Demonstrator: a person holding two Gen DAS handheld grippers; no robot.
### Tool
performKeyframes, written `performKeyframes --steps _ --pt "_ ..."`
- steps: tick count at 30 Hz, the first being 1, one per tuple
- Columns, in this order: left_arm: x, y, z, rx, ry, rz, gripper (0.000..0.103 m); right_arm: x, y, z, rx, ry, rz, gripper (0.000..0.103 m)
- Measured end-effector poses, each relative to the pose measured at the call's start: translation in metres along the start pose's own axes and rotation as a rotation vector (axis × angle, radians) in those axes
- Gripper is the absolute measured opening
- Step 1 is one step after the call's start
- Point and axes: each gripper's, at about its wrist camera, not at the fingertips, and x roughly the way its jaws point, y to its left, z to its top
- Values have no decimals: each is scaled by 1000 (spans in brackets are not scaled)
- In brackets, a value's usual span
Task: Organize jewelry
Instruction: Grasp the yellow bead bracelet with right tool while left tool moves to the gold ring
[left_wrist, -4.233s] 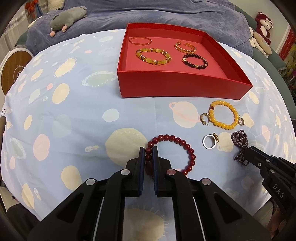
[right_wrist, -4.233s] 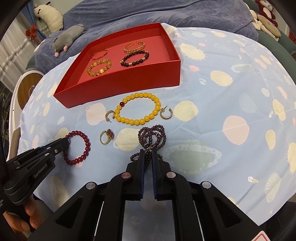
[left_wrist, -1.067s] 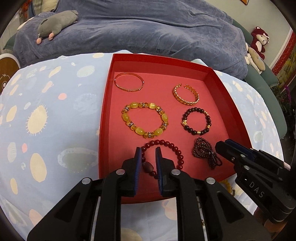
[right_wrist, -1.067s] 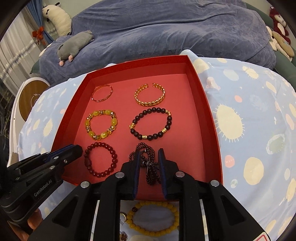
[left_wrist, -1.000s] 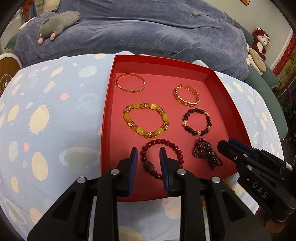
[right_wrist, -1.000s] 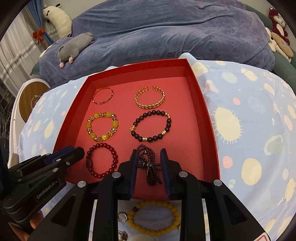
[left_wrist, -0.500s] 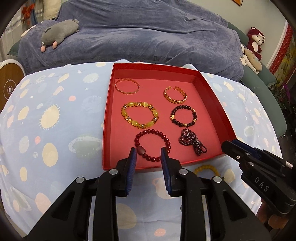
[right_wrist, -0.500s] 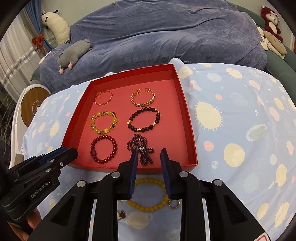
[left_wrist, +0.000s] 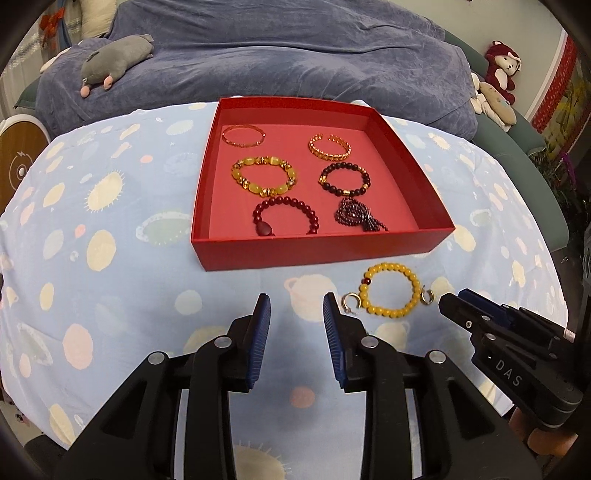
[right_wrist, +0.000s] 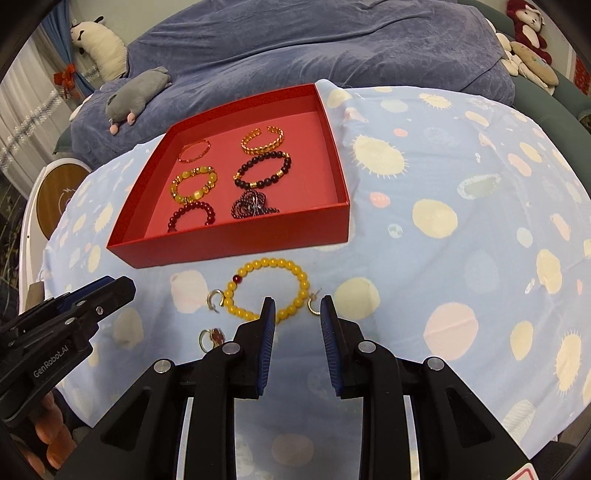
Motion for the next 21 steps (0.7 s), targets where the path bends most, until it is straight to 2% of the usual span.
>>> performKeyframes --steps 2,5,21 --pt "1 -2 -7 7 10 1 29 2 -2 -6 3 8 -4 25" --pt "2 -3 -16 8 20 6 36 5 -5 -9 7 14 -7 25" --pt "20 1 -24 0 67 7 36 43 10 24 -49 25 -23 25"
